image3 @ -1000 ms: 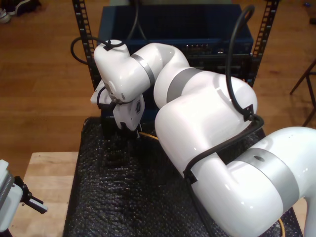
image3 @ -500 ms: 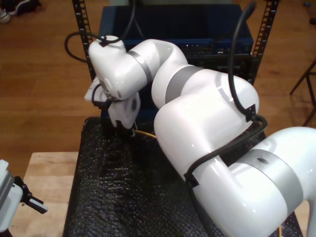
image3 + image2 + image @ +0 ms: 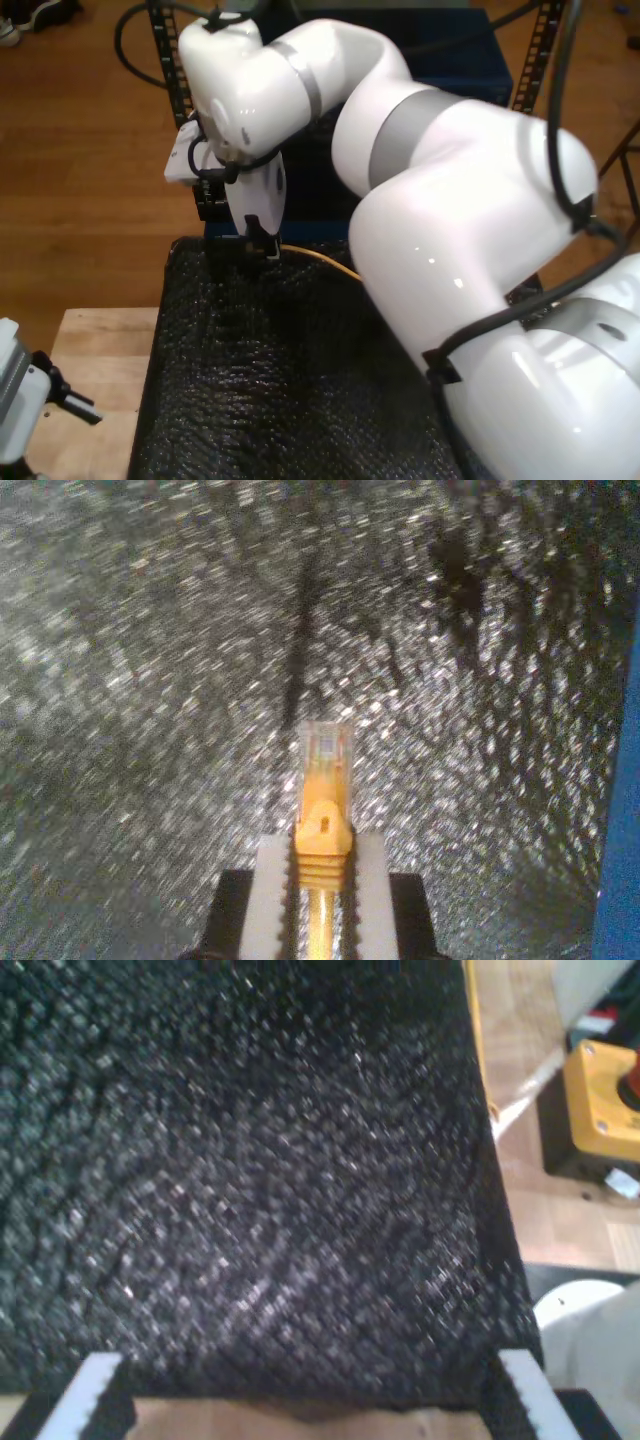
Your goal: Grab the cable and plug it in
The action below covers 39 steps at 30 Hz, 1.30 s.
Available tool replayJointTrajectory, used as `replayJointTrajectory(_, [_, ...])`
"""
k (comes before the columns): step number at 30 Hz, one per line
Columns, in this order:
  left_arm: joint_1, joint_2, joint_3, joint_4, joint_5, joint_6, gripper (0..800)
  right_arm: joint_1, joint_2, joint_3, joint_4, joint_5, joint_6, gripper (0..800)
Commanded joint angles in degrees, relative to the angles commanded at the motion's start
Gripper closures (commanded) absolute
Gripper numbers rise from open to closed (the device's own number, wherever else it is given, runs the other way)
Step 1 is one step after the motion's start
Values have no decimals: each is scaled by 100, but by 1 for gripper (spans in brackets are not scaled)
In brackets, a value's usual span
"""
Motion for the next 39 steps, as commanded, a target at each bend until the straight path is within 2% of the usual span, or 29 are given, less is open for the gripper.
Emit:
replayJointTrajectory(2, [-343, -35, -35, -185, 105, -141, 0, -62, -158, 0, 18, 62, -105, 796])
replayJointTrajectory(8, [-1389, -35, -176, -273, 18, -879, 0, -343, -598, 176, 211, 334, -413, 796])
replayJointTrajectory(16, [-2356, -18, -211, -747, -492, -1354, 0, -941, -1811, 1793, 862, 35, -985, 796])
replayJointTrajectory(20, [-2822, 26, -519, -782, -501, -1644, 0, -1081, -2593, 2840, 905, -387, -1336, 796])
replayJointTrajectory(24, [-3446, 158, -826, -791, -624, -1934, 0, -1354, -3209, 3587, 1029, -782, -1503, 796])
replayJointTrajectory(32, [-4492, 255, -1064, -1037, -1407, -2259, 0, -1811, -4105, 4484, 1732, -870, -2286, 796])
replayJointTrajectory(36, [-4571, 536, -1240, -1248, -1547, -2259, 0, -1925, -4519, 4818, 1846, -888, -2523, 796])
replayJointTrajectory(39, [-4571, 580, -1301, -1556, -1538, -2215, 0, -1916, -4747, 5073, 1881, -905, -2549, 796])
